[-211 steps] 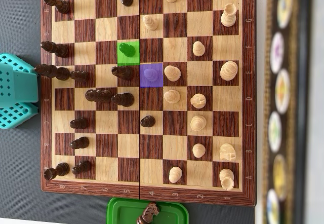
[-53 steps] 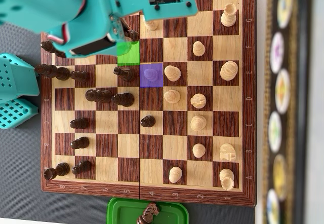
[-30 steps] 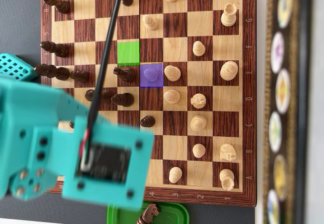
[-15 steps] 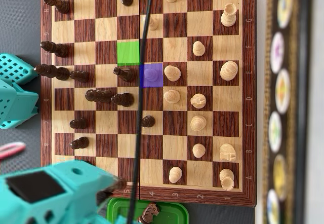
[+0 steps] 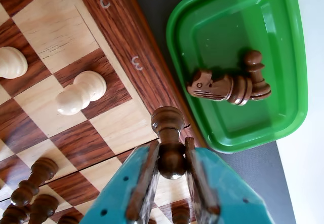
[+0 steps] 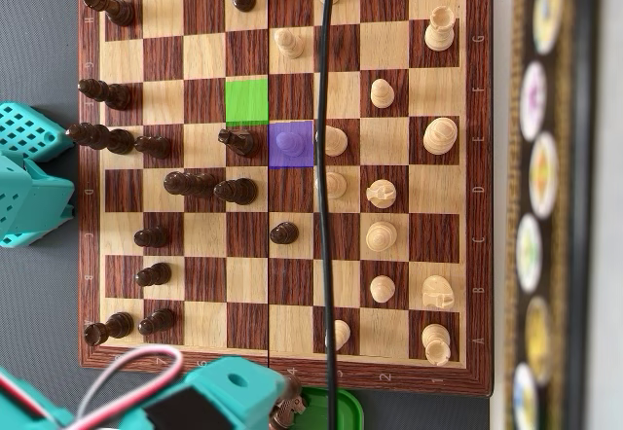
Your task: Play chess
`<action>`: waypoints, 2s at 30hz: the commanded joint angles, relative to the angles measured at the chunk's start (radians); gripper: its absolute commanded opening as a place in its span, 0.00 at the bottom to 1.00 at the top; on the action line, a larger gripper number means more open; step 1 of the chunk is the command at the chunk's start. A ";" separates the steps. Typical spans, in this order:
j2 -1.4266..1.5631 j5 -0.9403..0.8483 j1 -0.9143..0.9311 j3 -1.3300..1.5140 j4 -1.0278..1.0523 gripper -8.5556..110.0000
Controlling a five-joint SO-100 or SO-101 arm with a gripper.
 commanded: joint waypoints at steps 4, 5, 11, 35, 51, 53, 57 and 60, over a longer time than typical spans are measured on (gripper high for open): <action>-0.043 -0.032 0.052 -0.120 -0.011 0.11; -0.052 -0.035 0.060 -0.127 -0.011 0.11; -0.071 -0.035 0.061 -0.138 -0.011 0.11; -0.064 -0.086 0.044 -0.138 -0.031 0.17; 0.394 -0.074 -0.018 0.084 -0.037 0.10; 0.489 -0.072 -0.037 0.155 -0.037 0.09; 0.653 -0.035 -0.109 0.273 -0.038 0.10; 0.758 0.040 -0.190 0.357 -0.038 0.10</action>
